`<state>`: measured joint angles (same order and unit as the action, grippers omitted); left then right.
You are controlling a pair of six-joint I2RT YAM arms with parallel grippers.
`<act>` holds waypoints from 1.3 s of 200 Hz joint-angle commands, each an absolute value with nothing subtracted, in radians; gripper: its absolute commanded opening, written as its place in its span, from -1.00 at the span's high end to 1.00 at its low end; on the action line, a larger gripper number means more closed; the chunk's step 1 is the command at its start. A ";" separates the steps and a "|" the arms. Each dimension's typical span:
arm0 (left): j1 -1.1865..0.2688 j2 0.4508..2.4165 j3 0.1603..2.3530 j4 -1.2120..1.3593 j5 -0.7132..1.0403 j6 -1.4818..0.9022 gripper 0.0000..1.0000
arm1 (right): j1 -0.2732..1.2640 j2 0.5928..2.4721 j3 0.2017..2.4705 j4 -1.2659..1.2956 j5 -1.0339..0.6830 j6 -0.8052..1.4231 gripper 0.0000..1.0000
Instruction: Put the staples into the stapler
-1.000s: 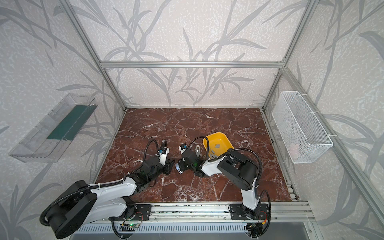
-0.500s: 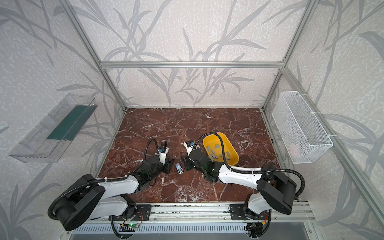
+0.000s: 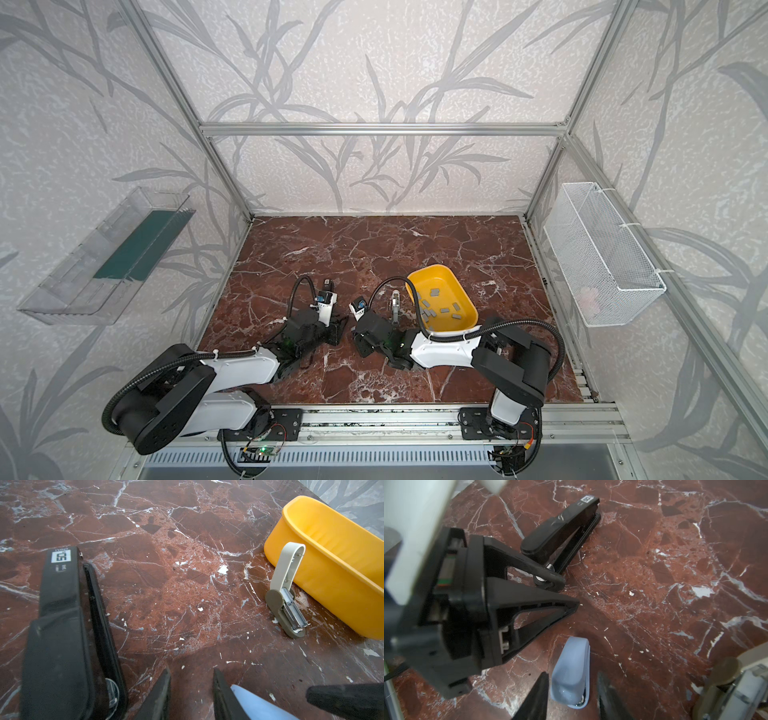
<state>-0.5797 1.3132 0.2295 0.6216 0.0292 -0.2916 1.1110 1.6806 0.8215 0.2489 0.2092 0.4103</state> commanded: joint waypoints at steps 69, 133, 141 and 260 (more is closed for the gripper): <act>-0.573 1.298 0.250 0.620 0.034 -0.288 0.29 | 1.123 1.766 0.881 0.224 0.228 0.416 0.37; -0.569 1.313 0.247 0.638 0.038 -0.296 0.30 | 1.156 1.804 0.870 0.236 0.276 0.430 0.39; -0.570 1.313 0.245 0.642 0.038 -0.298 0.30 | 1.164 1.808 0.868 0.238 0.290 0.432 0.39; -0.566 1.331 0.249 0.650 0.050 -0.305 0.30 | 1.188 1.951 0.817 0.327 0.280 0.543 0.50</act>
<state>-0.5728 1.3273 0.2295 0.6304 0.0509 -0.2916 1.1660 1.8744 0.8589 0.4286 0.2955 0.4995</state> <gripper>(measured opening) 0.351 0.280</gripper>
